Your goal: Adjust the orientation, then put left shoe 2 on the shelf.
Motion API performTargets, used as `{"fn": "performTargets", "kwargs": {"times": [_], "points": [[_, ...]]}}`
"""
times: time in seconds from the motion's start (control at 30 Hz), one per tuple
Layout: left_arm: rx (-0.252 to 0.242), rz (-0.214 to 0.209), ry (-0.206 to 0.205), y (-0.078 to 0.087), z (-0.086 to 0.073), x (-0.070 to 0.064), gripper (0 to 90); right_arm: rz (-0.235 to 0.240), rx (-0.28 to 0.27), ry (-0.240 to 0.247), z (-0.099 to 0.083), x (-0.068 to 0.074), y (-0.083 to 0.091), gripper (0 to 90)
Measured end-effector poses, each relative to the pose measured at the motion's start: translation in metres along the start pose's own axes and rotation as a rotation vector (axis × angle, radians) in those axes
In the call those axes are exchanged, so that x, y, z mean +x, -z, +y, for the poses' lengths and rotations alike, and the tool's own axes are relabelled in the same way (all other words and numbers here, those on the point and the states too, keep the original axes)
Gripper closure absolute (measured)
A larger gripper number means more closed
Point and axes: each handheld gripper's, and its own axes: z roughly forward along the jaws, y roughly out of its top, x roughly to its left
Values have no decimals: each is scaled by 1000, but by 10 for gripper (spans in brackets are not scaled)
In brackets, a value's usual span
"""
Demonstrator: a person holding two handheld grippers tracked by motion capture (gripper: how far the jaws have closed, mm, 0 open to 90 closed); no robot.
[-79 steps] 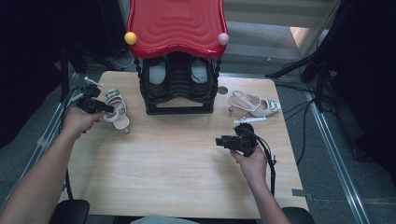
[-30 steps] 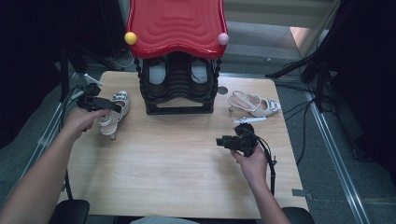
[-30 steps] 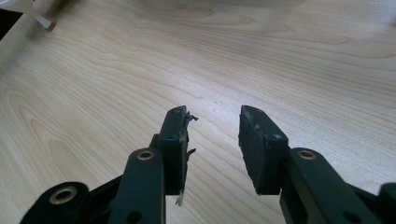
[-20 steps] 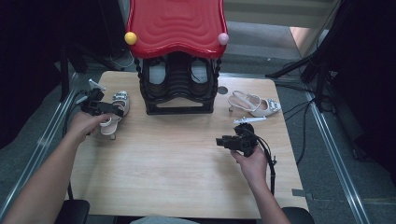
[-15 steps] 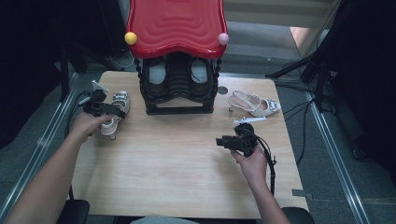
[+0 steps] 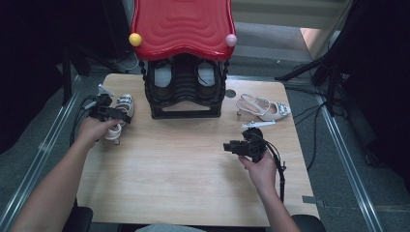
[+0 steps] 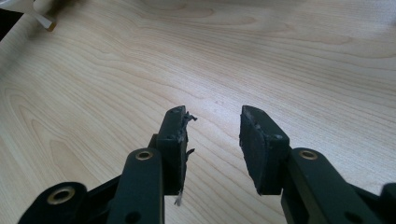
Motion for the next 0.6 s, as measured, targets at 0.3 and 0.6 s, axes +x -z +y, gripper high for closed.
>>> {"fn": "performTargets", "kwargs": {"times": [0.3, 0.6], "points": [[3, 53, -3, -2, 1, -5, 132, 0, -1, -3, 0, 0, -1, 628], [19, 40, 17, 3, 3, 0, 218, 0, -7, -10, 1, -1, 0, 622]]}}
